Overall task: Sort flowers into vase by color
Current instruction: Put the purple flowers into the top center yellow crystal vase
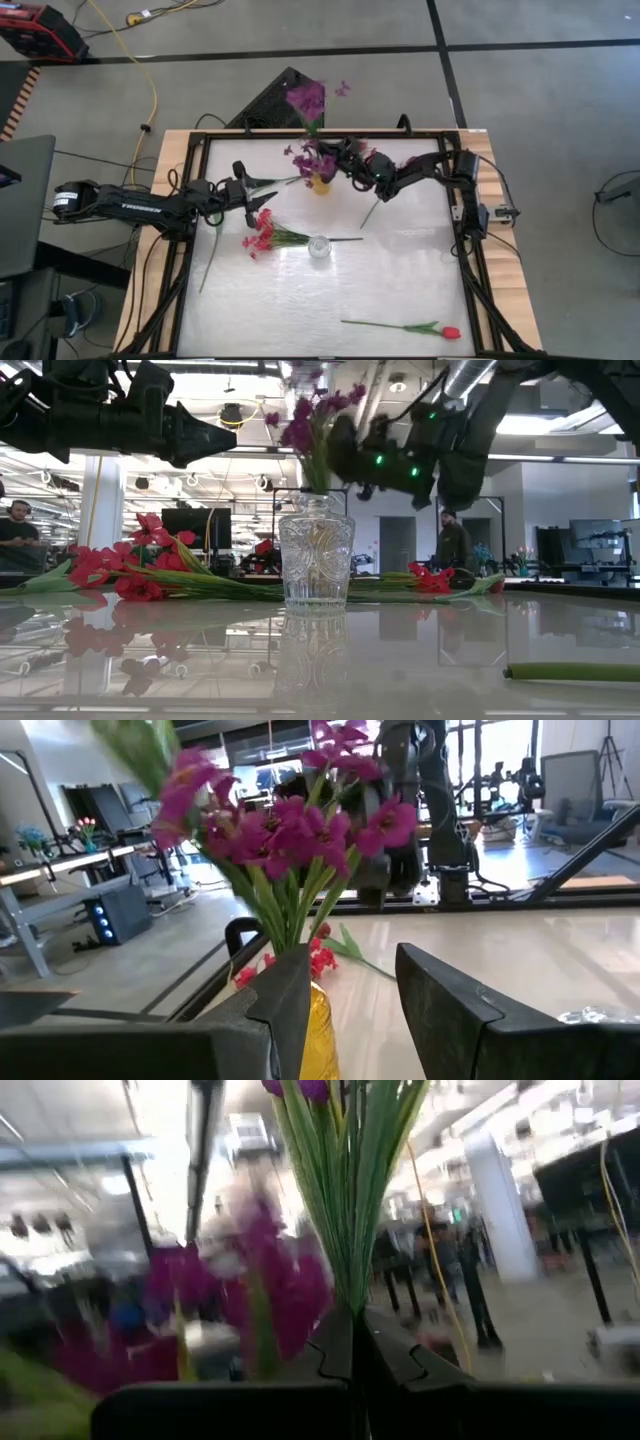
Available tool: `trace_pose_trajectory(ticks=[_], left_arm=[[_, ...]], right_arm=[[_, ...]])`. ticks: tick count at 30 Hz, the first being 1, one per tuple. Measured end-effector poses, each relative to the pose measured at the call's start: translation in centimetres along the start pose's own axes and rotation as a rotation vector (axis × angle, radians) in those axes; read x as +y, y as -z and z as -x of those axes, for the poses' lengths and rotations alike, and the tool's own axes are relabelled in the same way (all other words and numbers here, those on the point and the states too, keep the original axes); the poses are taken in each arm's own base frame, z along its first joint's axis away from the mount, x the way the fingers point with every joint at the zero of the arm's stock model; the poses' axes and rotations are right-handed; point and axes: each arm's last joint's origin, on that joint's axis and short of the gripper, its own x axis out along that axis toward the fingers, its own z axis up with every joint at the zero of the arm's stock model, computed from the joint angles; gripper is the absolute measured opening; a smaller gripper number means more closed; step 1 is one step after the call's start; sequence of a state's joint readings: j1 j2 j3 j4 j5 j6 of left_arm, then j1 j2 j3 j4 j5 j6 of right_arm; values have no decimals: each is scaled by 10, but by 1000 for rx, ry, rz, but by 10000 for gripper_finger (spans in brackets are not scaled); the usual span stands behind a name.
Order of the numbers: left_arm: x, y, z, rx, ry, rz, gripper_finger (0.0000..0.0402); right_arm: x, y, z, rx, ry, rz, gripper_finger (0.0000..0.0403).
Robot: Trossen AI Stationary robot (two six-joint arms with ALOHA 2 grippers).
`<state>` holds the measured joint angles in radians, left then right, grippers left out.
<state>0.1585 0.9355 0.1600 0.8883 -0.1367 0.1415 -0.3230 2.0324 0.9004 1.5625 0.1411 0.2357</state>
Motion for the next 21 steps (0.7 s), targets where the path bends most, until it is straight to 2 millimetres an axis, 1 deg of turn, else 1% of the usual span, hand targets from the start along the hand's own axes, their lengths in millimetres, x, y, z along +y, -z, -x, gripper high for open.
trace_pose_trajectory(ticks=[3, 5, 9, 14, 18, 21], left_arm=[[0, 1, 0, 7, 4, 20, 139], [-1, 2, 0, 19, 8, 25, 139], [-2, 4, 0, 41, 22, 16, 139], [-1, 4, 0, 36, 18, 0, 139], [-1, 3, 0, 31, 17, 0, 139], [-1, 4, 0, 41, 18, 0, 139]], right_arm=[[-1, 12, -4, 11, -6, -1, 29], [-1, 14, -6, 17, -7, 6, 29], [1, 11, -6, 4, -17, 29, 29], [10, 0, -8, -27, -37, 73, 29], [15, 1, -5, -17, -47, 110, 30], [14, 4, -1, -2, -45, 116, 28]])
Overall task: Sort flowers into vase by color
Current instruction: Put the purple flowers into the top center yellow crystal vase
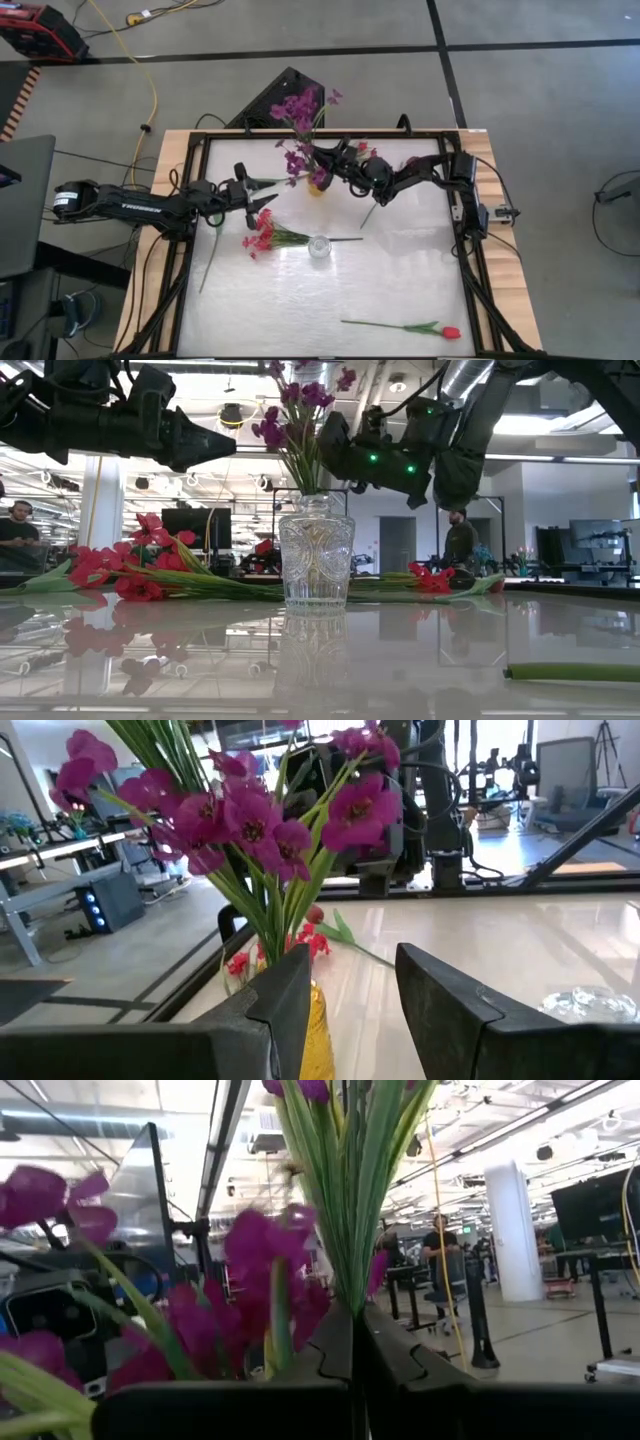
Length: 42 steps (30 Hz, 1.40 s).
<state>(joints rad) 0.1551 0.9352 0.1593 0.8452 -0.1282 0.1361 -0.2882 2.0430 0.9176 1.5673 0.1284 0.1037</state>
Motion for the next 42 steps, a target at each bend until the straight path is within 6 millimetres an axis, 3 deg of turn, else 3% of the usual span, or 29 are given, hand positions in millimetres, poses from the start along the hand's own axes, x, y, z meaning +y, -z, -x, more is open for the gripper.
trace_pose_trajectory(ticks=[9, 14, 28, 42], left_arm=[[0, 2, 0, 26, -11, -6, 139], [0, 2, 0, 25, -15, -15, 139], [0, -1, -1, 12, -16, -21, 139], [3, -1, -1, 22, -91, -61, 139]], right_arm=[[-1, 5, 5, 24, -3, 4, 31], [2, 5, 5, 34, -101, 10, 38], [0, 5, 4, 44, -144, 13, 112], [-11, 4, 3, 57, -240, 18, 212]])
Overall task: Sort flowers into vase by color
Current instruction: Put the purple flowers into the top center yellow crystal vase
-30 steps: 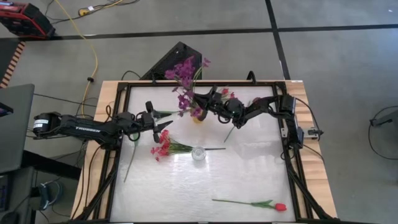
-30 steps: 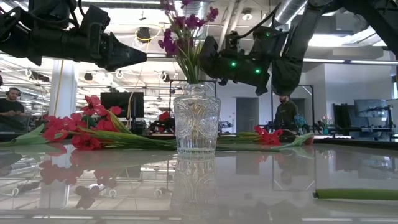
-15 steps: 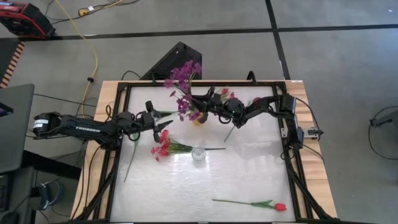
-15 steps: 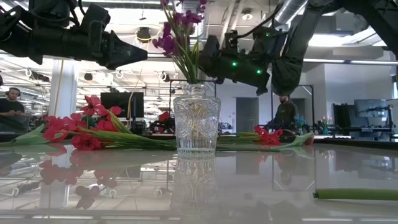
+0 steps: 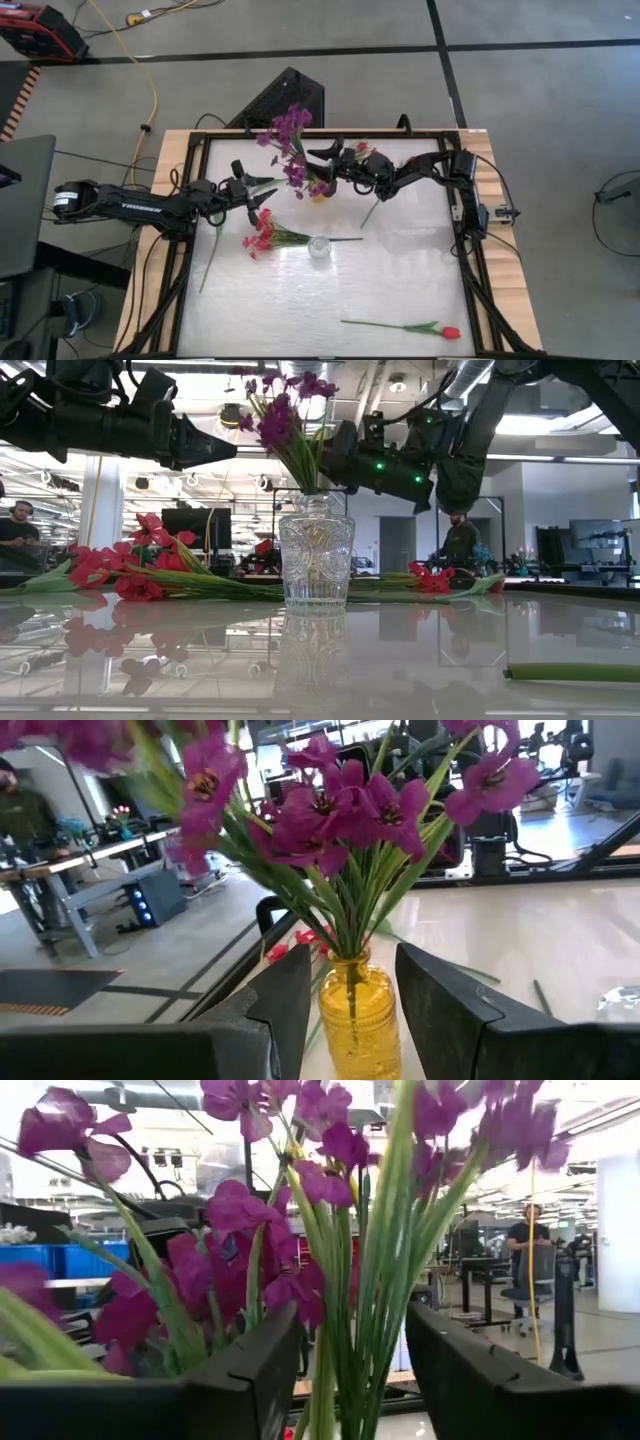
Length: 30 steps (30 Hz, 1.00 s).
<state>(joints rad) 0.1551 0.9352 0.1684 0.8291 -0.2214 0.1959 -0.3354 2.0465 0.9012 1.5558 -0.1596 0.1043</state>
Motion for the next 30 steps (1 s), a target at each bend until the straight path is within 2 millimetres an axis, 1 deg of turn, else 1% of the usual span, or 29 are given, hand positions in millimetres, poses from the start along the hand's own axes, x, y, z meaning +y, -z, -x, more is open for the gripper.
trace_pose_trajectory(ticks=[3, 7, 14, 18, 22, 26, 30], left_arm=[[1, -2, -1, -1, -6, 13, 139], [6, -7, -7, 18, -23, 27, 139], [15, -14, -15, 71, -14, 17, 139], [21, -16, -18, 66, -25, 9, 139], [29, -14, -20, 122, -64, 0, 139], [42, -10, -21, 174, -127, -1, 139], [57, -4, -25, 192, -190, 46, 139]], right_arm=[[-3, -4, -1, 13, 9, 3, 220], [-7, -17, -2, 70, 26, 14, 221], [-3, -49, -1, 335, 30, 106, 221], [0, -74, 8, 472, 33, 141, 221], [2, -95, 20, 587, 47, 164, 221], [5, -113, 31, 656, 43, 170, 221], [9, -127, 41, 708, 37, 182, 221]])
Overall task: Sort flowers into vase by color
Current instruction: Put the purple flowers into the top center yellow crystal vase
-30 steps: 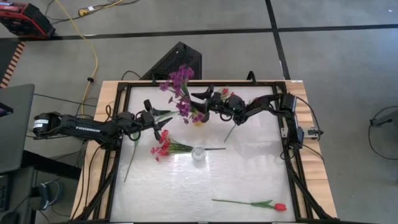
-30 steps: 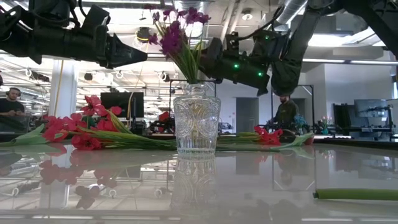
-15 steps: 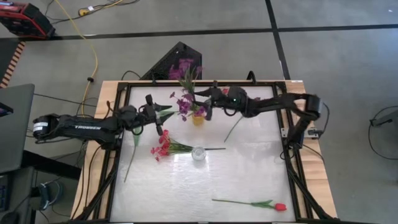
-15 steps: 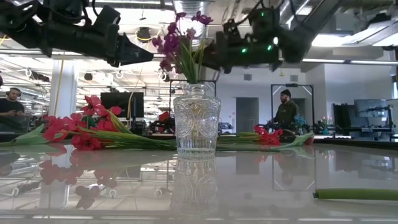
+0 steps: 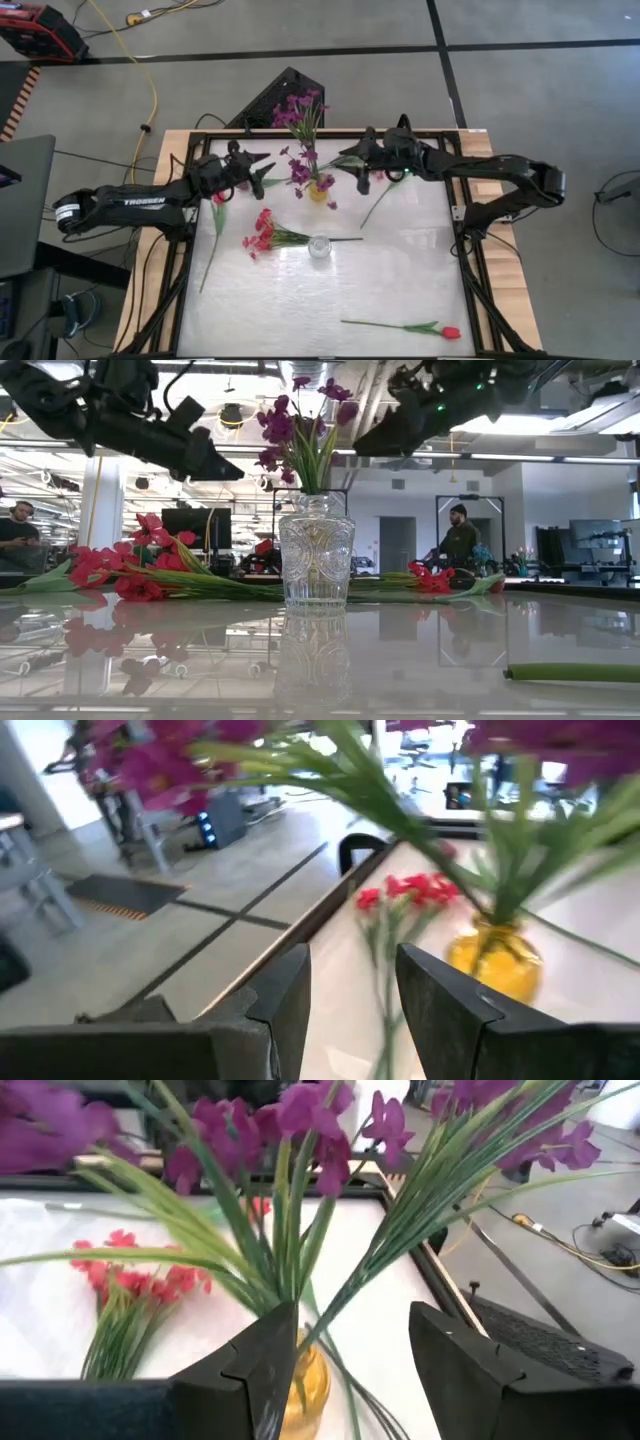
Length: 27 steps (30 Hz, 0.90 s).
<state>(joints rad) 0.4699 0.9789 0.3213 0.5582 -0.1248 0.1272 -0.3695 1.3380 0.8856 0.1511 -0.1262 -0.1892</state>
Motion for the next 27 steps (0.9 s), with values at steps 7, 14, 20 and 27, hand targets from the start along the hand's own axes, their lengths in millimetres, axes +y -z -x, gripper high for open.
trace_pose_trajectory(ticks=[7, 14, 20, 27], left_arm=[[19, -3, -38, 78, -19, 91, 139], [32, -8, -94, 145, -160, 70, 139], [38, -24, -126, 77, -130, 17, 139], [28, -44, -122, -169, 138, -33, 139]], right_arm=[[-2, -9, 25, 32, 111, 3, 221], [4, -19, 40, -11, 109, 11, 221], [11, -30, 61, -60, 90, 21, 221], [15, -35, 81, -63, 80, 24, 221]])
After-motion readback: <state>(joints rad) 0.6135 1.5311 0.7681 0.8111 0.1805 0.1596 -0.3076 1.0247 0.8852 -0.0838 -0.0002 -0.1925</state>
